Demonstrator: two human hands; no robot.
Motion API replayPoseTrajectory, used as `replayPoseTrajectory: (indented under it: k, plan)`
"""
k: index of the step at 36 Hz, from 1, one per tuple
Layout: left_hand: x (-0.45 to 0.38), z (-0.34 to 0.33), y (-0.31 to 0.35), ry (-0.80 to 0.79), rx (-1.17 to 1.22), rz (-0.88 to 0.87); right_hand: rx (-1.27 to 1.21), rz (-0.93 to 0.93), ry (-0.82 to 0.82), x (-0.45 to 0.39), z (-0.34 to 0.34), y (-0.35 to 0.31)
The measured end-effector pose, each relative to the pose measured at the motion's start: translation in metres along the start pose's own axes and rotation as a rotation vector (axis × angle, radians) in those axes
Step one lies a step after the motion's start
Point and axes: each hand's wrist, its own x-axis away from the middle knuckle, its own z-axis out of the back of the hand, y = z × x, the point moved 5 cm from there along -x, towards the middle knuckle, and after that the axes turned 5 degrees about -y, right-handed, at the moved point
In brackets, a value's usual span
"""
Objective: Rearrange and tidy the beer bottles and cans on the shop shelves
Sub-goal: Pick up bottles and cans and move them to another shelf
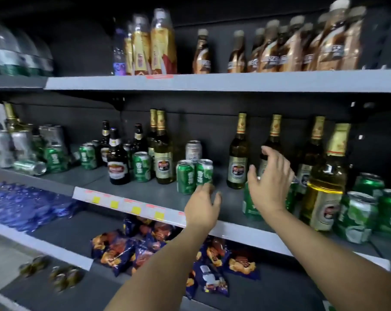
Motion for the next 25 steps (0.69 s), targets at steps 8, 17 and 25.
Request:
replayPoseTrajectory:
  k: [8,17,25]
  plan:
    - [-0.014,0.106,-0.130,0.012,-0.148,0.089,0.010,0.025,-0.351,0.015,-0.125,-0.114]
    - [-0.040,0.181,-0.249,-0.151,-0.426,0.138,0.050,-0.031,-0.695,0.029,-0.243,-0.212]
    - [-0.084,0.196,-0.298,-0.152,-0.502,0.135,0.023,-0.095,-0.794,0.023,-0.323,-0.247]
